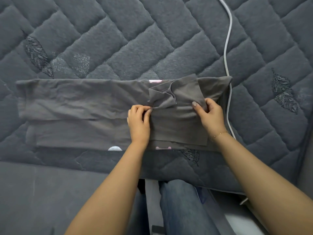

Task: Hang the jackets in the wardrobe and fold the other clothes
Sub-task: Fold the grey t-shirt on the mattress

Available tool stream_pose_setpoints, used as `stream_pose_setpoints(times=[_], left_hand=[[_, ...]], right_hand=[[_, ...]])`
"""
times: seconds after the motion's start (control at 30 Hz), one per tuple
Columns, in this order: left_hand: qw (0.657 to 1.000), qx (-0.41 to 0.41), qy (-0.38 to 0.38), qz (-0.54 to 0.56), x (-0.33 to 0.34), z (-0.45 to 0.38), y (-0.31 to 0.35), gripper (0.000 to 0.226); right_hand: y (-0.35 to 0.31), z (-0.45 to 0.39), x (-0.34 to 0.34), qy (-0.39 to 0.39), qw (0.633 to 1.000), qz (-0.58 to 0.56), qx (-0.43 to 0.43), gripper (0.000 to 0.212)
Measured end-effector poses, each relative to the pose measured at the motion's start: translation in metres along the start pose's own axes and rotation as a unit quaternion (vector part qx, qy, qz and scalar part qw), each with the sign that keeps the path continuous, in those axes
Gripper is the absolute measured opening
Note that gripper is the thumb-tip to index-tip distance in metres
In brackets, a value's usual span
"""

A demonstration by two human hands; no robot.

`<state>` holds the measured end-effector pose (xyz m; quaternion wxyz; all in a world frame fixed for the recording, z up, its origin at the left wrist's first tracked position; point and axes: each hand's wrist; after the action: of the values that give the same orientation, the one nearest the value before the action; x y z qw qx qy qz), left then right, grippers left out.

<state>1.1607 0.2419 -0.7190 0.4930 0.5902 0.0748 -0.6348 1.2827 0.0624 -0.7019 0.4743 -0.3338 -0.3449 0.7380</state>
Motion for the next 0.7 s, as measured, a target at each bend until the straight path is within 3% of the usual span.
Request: stream_pose_setpoints(times=[0.07,0.13,0.2,0.27,0.37,0.43,0.5,0.6,0.63,0.7], left_hand=[[0.999,0.029,-0.007,0.016,-0.014,-0.003,-0.001,0.009],[0.992,0.027,-0.079,0.095,-0.028,-0.006,0.003,0.010],[0.963,-0.007,-0.176,0.205,-0.038,-0.006,0.006,0.012],[0.957,-0.039,-0.218,0.185,-0.040,-0.007,0.005,0.012],[0.985,-0.064,-0.154,0.044,-0.031,-0.007,-0.003,0.025],[0.987,-0.098,-0.110,0.059,-0.028,-0.009,-0.008,0.018],[0.984,-0.116,-0.117,0.063,-0.030,-0.010,-0.013,0.011],[0.979,-0.178,-0.054,0.080,-0.030,-0.008,-0.017,0.018],[0.958,-0.251,-0.016,0.137,-0.031,-0.007,-0.015,0.027],[0.851,-0.427,0.007,0.307,-0.033,-0.009,-0.014,0.039]], right_hand=[[0.003,0.011,-0.008,-0.010,0.999,-0.041,0.010,0.018],[0.006,0.019,-0.011,-0.024,0.997,-0.067,0.037,0.007],[0.008,0.023,-0.012,-0.021,0.995,-0.086,0.054,0.008],[0.008,0.019,-0.014,-0.012,0.991,-0.108,0.081,0.015],[0.006,0.003,-0.015,0.001,0.986,-0.117,0.118,0.017],[0.006,-0.006,-0.014,0.013,0.990,-0.083,0.109,0.012],[0.008,-0.012,-0.013,0.029,0.996,-0.044,0.076,0.010],[0.010,-0.013,-0.014,0.086,0.996,-0.017,0.015,0.013],[0.009,-0.015,-0.015,0.118,0.992,-0.033,0.010,0.018],[0.005,-0.023,-0.017,0.183,0.977,-0.098,0.039,0.030]])
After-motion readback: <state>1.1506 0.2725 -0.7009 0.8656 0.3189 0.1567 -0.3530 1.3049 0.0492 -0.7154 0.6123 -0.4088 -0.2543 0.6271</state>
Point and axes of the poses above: each hand's wrist, its own z-axis away from the middle knuckle, its own x-axis out of the palm, y = z × x, and after that the axes turned 15 degrees about -z, right-handed
